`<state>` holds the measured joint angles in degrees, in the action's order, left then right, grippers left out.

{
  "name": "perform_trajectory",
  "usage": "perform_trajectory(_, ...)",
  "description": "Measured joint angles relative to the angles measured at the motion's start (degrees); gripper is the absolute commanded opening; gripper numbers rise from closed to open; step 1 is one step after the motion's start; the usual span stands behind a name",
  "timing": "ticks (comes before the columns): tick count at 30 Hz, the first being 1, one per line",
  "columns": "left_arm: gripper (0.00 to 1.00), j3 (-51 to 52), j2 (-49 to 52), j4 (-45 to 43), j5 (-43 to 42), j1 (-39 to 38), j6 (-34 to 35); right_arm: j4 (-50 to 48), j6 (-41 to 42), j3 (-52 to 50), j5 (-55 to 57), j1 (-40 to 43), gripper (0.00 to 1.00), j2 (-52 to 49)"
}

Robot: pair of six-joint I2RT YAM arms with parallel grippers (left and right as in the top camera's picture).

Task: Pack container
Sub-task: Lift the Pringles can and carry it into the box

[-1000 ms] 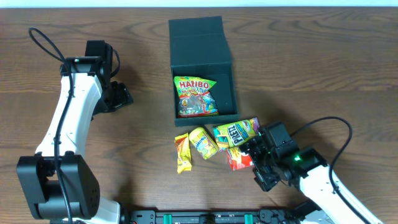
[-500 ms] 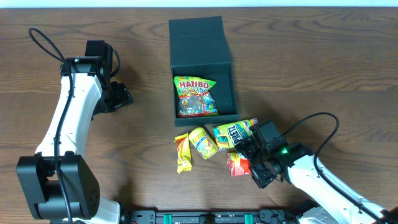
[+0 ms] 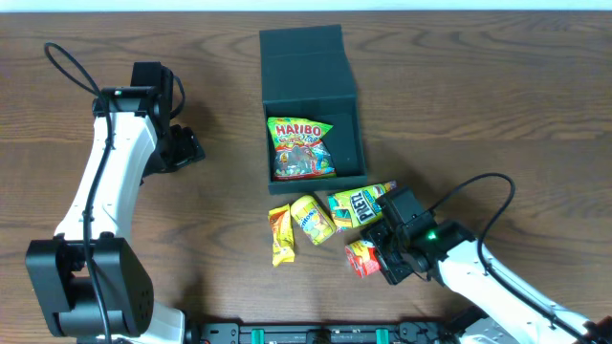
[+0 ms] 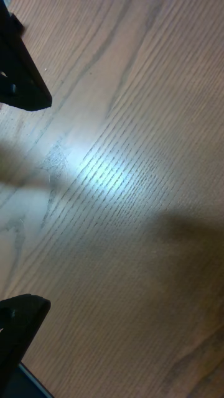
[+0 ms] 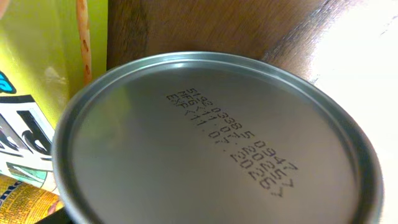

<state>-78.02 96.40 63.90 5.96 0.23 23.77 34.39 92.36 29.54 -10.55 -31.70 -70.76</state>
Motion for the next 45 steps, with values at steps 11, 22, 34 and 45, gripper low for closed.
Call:
perform_trajectory(11, 0.95, 0.0, 0.0, 0.0, 0.0, 0.0, 0.0, 0.1, -8.2, 0.0, 0.3, -2.5, 0.55, 0.7)
perform_trajectory(22, 0.95, 0.0, 0.0, 0.0, 0.0, 0.0, 0.0, 1.3, -32.1, 5.3, 1.8, -4.3, 0.54, 3.8)
perform_trajectory(34, 0.95, 0.0, 0.0, 0.1, 0.0, 0.0, 0.0, 16.6, -52.5, 27.8, 10.3, -4.3, 0.53, 0.9)
perform_trajectory(45, 0.95, 0.0, 0.0, 0.0, 0.0, 0.0, 0.0, 19.4, -66.9, 49.5, 15.3, -4.0, 0.54, -18.8)
